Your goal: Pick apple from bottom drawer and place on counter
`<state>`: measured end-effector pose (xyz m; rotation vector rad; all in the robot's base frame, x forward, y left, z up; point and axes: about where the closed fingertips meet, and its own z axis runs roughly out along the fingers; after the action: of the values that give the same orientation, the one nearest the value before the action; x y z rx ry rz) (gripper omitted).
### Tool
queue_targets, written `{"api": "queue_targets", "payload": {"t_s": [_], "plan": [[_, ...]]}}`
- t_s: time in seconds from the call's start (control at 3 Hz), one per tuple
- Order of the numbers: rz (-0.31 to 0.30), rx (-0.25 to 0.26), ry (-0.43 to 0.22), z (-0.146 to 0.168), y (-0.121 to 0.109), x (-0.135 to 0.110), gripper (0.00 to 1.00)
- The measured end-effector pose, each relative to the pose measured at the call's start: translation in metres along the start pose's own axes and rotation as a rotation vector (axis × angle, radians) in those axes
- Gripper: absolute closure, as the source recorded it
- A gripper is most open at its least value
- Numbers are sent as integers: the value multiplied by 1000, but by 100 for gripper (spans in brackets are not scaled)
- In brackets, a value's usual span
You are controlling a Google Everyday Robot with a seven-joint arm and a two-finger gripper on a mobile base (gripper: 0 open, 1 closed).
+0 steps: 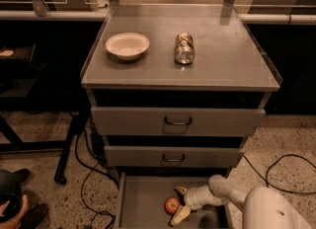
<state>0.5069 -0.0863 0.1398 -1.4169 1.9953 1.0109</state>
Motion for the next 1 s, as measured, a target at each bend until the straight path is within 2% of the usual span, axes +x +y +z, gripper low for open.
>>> {"api": "queue_targets", "payload": {"t_s": [1.0], "plan": [[52,1,-25,9,-8,18,0]]}}
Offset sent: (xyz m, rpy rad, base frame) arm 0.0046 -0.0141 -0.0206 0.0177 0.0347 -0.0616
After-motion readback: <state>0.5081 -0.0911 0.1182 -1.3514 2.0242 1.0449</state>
